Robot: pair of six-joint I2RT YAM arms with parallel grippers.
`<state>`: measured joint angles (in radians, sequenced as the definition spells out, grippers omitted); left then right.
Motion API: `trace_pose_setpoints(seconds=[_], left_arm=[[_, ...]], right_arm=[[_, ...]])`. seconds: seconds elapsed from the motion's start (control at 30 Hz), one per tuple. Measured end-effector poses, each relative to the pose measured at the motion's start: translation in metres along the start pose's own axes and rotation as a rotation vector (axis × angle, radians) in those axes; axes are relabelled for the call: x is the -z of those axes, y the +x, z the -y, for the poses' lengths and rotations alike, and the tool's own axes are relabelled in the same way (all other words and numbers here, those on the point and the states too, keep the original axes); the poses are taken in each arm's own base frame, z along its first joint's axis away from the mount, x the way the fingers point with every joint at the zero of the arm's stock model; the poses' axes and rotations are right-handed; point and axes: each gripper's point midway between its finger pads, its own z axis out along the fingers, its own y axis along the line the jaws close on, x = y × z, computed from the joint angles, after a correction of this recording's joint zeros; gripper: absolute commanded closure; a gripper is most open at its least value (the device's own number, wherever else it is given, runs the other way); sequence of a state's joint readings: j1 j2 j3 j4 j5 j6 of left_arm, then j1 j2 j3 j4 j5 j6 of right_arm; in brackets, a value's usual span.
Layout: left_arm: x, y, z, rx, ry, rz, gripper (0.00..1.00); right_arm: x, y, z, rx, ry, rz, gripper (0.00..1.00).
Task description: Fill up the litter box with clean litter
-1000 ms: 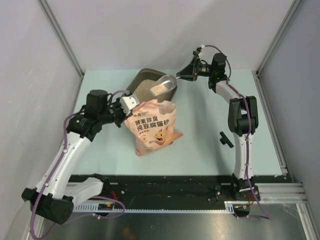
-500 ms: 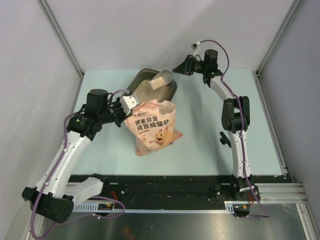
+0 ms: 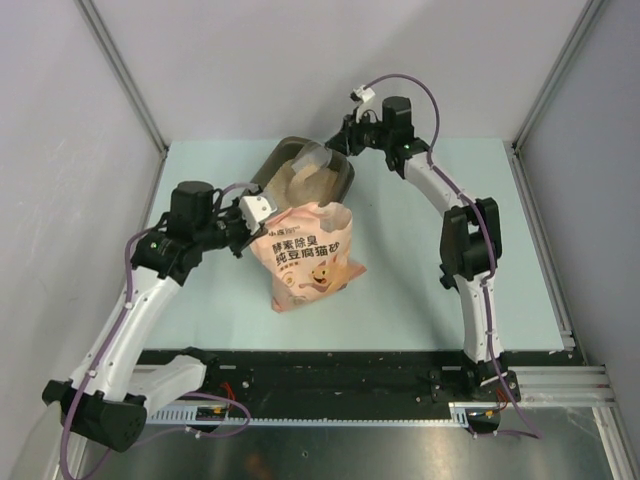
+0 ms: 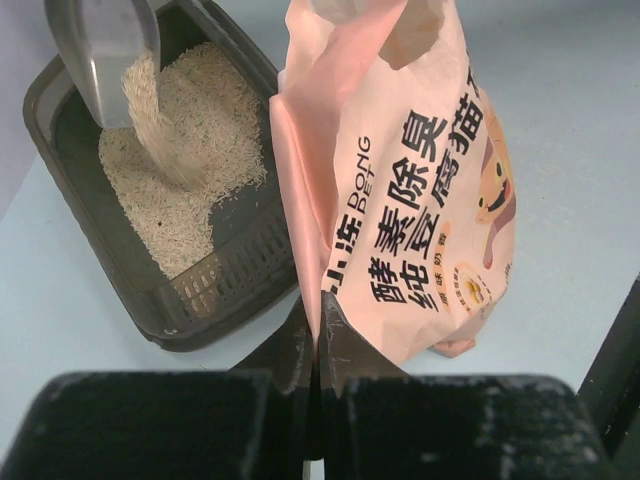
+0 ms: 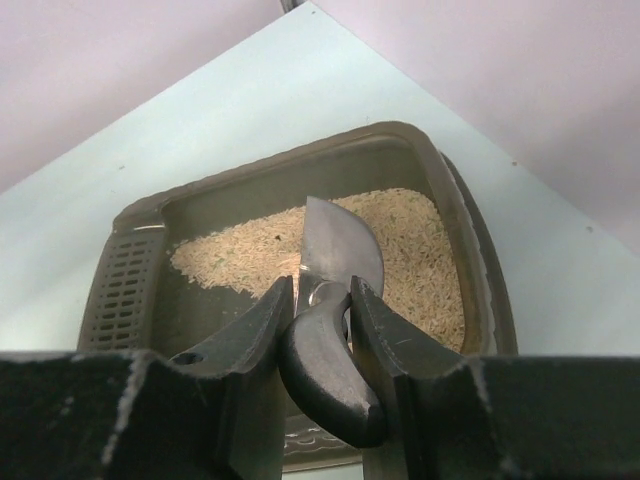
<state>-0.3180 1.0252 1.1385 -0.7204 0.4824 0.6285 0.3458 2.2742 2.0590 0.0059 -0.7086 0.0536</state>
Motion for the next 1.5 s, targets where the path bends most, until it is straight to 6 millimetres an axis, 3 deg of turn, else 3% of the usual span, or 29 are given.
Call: trace_pose_setpoints(seconds=[0.27, 0.43, 0.53, 0.67, 0.73, 0.8, 0.9, 1.0, 1.2, 1.5], left_arm=[[0.003, 0.0, 0.008, -0.039, 0.017, 0.03, 1.0], [0.002, -0.001, 0.009, -0.072, 0.027, 0.046, 1.0], [0.003, -0.002, 0.011, -0.086, 0.034, 0.056, 1.0], [0.003, -0.004, 0.013, -0.089, 0.047, 0.069, 1.0], [0.003, -0.006, 0.014, -0.089, 0.055, 0.076, 1.0], [0.003, -0.007, 0.015, -0.09, 0.059, 0.082, 1.0], [0.002, -0.007, 0.016, -0.089, 0.064, 0.084, 1.0], [0.001, -0.008, 0.015, -0.089, 0.064, 0.087, 1.0], [0.001, -0.008, 0.014, -0.083, 0.062, 0.089, 1.0], [0.009, -0.009, 0.022, -0.064, 0.069, 0.096, 1.0]], right_arm=[[0.007, -0.001, -0.006, 0.199, 0.095, -0.054, 1.0], [0.03, -0.017, -0.006, 0.219, 0.165, -0.077, 1.0], [0.065, -0.044, -0.012, 0.177, 0.171, -0.066, 1.0], [0.13, -0.098, -0.036, 0.152, 0.14, -0.037, 1.0], [0.158, -0.119, -0.057, 0.165, 0.117, -0.027, 1.0], [0.178, -0.128, -0.087, 0.182, 0.065, -0.035, 1.0], [0.196, -0.12, -0.138, 0.184, -0.053, -0.073, 1.0], [0.198, -0.101, -0.165, 0.174, -0.14, -0.134, 1.0], [0.185, -0.053, -0.187, 0.176, -0.232, -0.285, 1.0], [0.175, -0.031, -0.205, 0.32, -0.294, -0.394, 1.0]])
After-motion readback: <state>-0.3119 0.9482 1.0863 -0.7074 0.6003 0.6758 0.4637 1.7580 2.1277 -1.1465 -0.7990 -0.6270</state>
